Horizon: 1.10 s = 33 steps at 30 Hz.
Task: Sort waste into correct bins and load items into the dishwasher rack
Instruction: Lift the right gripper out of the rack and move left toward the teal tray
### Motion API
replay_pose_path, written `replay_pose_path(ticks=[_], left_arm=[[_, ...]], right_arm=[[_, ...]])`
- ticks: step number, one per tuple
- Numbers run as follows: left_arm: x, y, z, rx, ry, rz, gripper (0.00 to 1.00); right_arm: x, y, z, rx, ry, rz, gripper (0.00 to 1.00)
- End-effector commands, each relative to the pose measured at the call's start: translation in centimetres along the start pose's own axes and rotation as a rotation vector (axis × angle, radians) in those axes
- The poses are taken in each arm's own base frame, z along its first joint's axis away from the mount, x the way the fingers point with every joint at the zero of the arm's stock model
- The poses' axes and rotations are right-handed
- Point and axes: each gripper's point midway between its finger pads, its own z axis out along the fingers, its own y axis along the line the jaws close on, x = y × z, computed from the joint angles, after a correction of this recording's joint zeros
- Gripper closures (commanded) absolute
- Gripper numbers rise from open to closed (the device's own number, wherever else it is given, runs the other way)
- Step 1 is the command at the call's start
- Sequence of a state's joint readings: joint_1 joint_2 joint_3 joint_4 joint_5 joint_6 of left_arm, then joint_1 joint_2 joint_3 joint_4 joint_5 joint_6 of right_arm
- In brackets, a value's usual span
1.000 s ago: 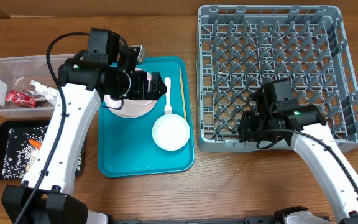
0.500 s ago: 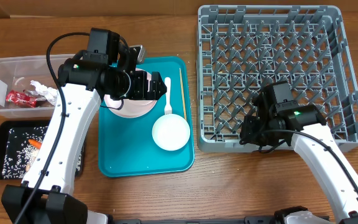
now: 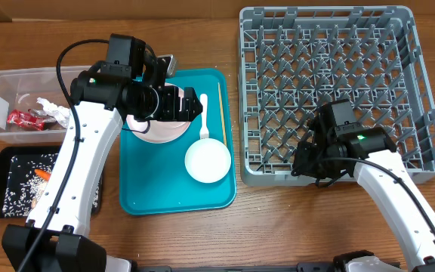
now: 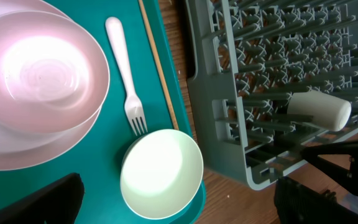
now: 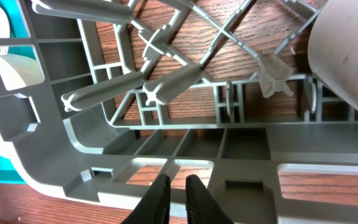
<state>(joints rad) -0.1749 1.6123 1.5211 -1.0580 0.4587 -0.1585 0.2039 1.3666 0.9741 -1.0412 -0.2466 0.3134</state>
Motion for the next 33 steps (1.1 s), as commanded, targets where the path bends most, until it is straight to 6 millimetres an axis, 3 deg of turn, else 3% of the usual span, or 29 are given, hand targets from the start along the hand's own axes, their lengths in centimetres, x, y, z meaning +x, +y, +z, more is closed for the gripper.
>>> replay_pose_path(ticks=[1,8,15,18,20,21,25,33], left_arm=[[-0.1,-0.1,-0.2,-0.002,-0.007,0.004,0.0],[-0.1,-0.1,-0.2,-0.002,-0.007,0.004,0.0],[-0.1,-0.1,-0.2,-0.002,-0.007,0.004,0.0],[-0.1,-0.1,-0.2,-0.002,-0.007,0.004,0.0],[-0.1,-0.1,-0.2,-0.002,-0.007,0.005,0.0],[-0.1,-0.1,-0.2,-0.002,-0.007,0.004,0.0],[-0.1,-0.1,-0.2,-0.002,-0.007,0.004,0.0],[-0.1,-0.1,-0.2,-0.002,-0.007,0.004,0.0]], right_arm=[[0.1,-0.2,0.3,0.012,0.006,-0.01,0.87],[-2.3,1.5,-0.8,-0.045,-0.083,-0.039,0.87],[-4.7,6.3,-5.8,-0.209,-0.152,-0.095,0.83],[-3.9,8.3,-7.1,-0.313,-0.123,-0.166,0.81],[-2.6,9.9,-7.6,-0.419,-0.06,-0.175,0.36],[-2.0,10.6,-8.0,-0.471,-0.038,-0.204,0.32],[-0.3,12.3,-9.0,-0.601,0.01,-0.297,0.28],[2.6,13.2,-8.2,-0.571,0.094,-0.376,0.27]])
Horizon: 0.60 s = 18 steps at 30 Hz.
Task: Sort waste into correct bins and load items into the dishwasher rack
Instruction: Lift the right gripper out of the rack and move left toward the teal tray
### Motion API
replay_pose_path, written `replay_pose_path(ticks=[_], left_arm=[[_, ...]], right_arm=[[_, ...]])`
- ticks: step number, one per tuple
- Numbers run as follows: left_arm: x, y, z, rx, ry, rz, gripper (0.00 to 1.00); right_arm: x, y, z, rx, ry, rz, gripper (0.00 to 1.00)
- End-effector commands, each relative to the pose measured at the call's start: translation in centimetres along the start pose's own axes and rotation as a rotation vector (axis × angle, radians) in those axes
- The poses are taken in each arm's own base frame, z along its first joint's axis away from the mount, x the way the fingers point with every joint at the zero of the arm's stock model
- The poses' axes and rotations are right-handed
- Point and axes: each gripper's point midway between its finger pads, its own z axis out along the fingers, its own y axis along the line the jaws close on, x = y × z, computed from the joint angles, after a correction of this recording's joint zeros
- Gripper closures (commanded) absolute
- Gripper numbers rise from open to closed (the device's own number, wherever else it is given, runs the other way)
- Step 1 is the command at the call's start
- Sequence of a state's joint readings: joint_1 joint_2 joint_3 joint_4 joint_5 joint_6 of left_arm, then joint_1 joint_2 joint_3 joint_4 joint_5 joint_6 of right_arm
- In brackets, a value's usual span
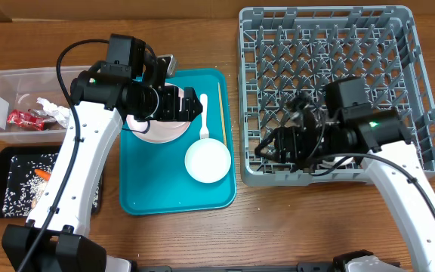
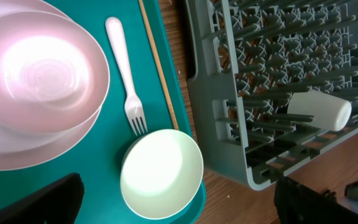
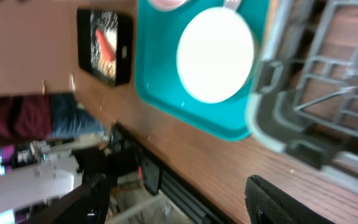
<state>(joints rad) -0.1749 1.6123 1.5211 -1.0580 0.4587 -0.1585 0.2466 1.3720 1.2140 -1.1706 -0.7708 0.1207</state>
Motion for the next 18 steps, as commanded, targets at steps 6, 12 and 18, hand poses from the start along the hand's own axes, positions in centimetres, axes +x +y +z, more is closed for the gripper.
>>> replay_pose_path(ticks=[6,12,18], left_arm=[[-0.1,-0.1,-0.2,-0.002,-0.007,0.004,0.0],[-0.1,-0.1,-0.2,-0.002,-0.007,0.004,0.0],[-0.1,-0.1,-0.2,-0.002,-0.008,0.005,0.0]], right_arm=[[2.6,3.7,3.2,0.002,0.102,-0.227,0.3],[4.2,4.7,5.1,0.069,0.143,-0.342,0.3],[5.9,5.6,6.3,0.078,0.19,-0.383,0.31]])
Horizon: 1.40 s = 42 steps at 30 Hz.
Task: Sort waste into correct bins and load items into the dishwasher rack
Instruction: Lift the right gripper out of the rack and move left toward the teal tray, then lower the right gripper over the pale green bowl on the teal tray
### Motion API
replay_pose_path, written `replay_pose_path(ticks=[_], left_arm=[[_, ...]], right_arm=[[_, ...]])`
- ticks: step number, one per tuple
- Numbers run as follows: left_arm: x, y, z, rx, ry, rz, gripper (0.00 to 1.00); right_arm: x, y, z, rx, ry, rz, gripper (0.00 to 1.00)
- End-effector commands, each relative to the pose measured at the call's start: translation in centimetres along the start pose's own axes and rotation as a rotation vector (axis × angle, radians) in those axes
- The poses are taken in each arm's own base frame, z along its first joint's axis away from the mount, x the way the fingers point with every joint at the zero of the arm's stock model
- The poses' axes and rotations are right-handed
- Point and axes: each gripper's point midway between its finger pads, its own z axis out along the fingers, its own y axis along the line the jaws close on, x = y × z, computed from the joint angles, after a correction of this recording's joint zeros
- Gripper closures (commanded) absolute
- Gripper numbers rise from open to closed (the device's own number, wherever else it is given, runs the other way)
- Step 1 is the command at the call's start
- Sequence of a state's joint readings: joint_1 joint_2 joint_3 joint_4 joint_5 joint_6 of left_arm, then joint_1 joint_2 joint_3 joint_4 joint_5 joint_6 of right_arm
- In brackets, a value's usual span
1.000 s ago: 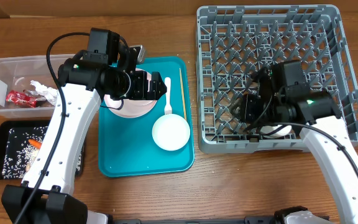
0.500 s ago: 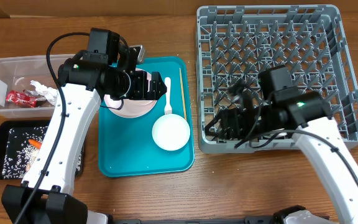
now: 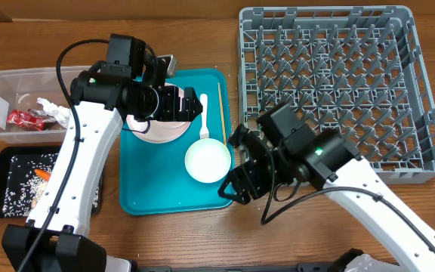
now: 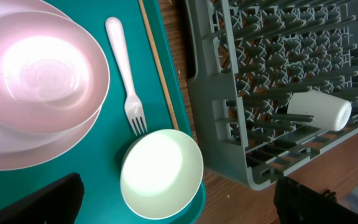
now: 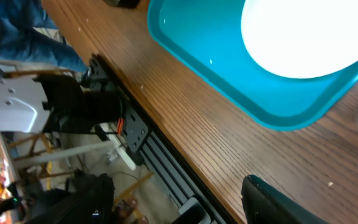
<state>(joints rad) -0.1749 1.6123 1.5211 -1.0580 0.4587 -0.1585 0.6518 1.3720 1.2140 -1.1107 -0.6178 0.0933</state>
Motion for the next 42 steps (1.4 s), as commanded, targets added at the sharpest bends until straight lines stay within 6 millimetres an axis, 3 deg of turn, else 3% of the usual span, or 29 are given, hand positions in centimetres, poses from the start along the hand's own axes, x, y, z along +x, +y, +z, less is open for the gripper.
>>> replay_pose_path(ticks=[1,5,10,14,19,26,31,36,42], left_arm=[[-0.2,-0.1,-0.2,-0.003,-0.012,0.007,0.0],[-1.6,1.5,-0.3,-0.098,-0.068,0.021,0.0],[-1.4,4.8,-1.4,-0.208,-0.078,-0.1,0.0],[-1.3,8.6,-4.5,-0.255,-0.116,-0.219,0.0],[-0.7,13.5,-8.4,-0.303,-0.183,-0.404,0.0],[0.9,17.9,-11.2,-0.334,-0.216,-0.557,0.0],[1.2,19.0,-11.8,-0.351,-0.229,-0.586,0.0],[1.2,18.9,-11.8,-0.351,-0.229,-0.585,0.0],[1.2,18.9,-11.8,-0.351,-0.228,-0.585,0.0]], right_arm=[[-0.1,0.3,0.3,0.033,-0.004,-0.023,0.31],[-0.2,-0.2,1.0,0.071,-0.011,-0.052,0.32],[-1.1,-1.8,1.6,0.184,-0.043,-0.081,0.4],[-1.1,-3.4,2.5,0.304,-0.026,-0.106,0.4],[-2.5,-2.8,5.0,0.311,-0.041,-0.172,0.4],[-4.2,-2.5,9.4,0.286,-0.041,-0.223,0.41],[-5.7,-3.9,10.8,0.35,-0.079,-0.23,0.41],[-7.8,-4.9,9.5,0.459,-0.163,-0.231,0.4],[-8.2,-3.9,8.6,0.447,-0.176,-0.254,0.41]])
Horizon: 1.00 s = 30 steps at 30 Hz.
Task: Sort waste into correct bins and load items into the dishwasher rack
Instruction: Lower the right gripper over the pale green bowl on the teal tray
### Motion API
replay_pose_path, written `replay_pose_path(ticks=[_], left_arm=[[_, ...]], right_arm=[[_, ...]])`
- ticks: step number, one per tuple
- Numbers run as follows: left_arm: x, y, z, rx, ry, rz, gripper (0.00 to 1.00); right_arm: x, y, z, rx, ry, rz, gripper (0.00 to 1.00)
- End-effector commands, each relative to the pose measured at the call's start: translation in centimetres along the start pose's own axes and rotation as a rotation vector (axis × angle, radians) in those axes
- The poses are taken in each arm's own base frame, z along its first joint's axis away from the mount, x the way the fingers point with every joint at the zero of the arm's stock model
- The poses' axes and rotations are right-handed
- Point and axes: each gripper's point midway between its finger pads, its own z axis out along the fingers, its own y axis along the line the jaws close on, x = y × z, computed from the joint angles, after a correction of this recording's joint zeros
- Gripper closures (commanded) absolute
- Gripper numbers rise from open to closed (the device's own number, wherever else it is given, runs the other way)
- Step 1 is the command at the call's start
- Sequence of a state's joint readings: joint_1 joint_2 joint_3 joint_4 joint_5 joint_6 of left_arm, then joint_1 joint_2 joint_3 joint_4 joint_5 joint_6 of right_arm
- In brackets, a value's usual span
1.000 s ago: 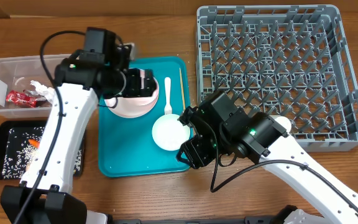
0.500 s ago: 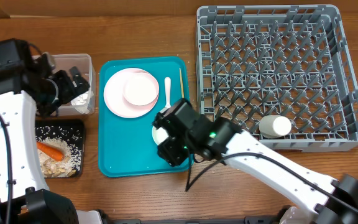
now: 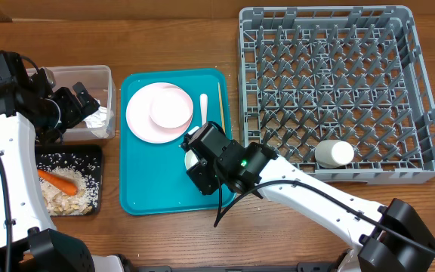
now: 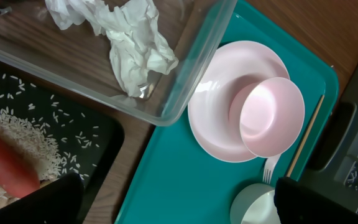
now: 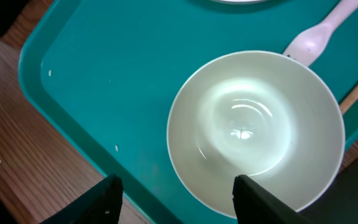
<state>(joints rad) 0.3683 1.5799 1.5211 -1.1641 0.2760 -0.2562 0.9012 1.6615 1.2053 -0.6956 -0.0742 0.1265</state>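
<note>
A white bowl (image 5: 253,130) sits on the teal tray (image 3: 153,193). My right gripper (image 5: 179,202) is open over the bowl's near rim, one finger above the tray and one above the bowl. A pink bowl (image 3: 171,109) rests on a pink plate (image 3: 142,117), with a white fork (image 3: 203,103) and a chopstick (image 3: 220,106) beside them. A white cup (image 3: 333,154) lies in the grey rack (image 3: 327,23). My left gripper (image 3: 72,106) hangs open and empty over the right end of the clear bin (image 3: 89,72), which holds crumpled tissue (image 4: 135,50).
A black tray (image 3: 89,151) with rice and a carrot (image 3: 57,180) lies in front of the clear bin, left of the teal tray. The rack fills the right half of the table. Bare wood runs along the front edge.
My right gripper has moved from the teal tray's front right corner to over the white bowl. My left gripper has left the pink plate and now hangs over the clear bin. Both bins sit further right.
My right gripper was shut low at the rack's front left corner with the cup lying in the rack. Then it was open above the rack's front, then over the tray's corner, and now over the white bowl. My left arm stayed over the pink plate until now.
</note>
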Motion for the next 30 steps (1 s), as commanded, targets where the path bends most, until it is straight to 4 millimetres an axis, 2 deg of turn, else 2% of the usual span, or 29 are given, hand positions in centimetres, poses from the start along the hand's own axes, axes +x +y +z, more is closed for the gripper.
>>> replay_pose_path(ticks=[1,7,13,22,25,30], left_arm=[[-0.4,-0.4,-1.2,0.013,-0.035,0.002,0.0],[-0.4,-0.4,-1.2,0.013,-0.035,0.002,0.0],[-0.4,-0.4,-1.2,0.013,-0.035,0.002,0.0],[-0.4,-0.4,-1.2,0.013,-0.035,0.002,0.0],[-0.4,-0.4,-1.2,0.013,-0.035,0.002,0.0],[-0.4,-0.4,-1.2,0.013,-0.035,0.002,0.0]], right_arm=[[-2.3,-0.6,-1.6,0.051,-0.08,-0.032,0.43],[-3.1,-4.8,-2.1,0.213,-0.11,-0.011,0.51],[-3.7,-7.5,-2.6,0.249,-0.124,-0.017,0.54],[-4.0,-6.8,-1.9,0.175,-0.125,-0.051,0.54],[-3.6,-6.6,-0.8,0.154,-0.097,-0.051,0.54],[-2.6,-7.7,1.8,0.193,-0.04,-0.045,0.53]])
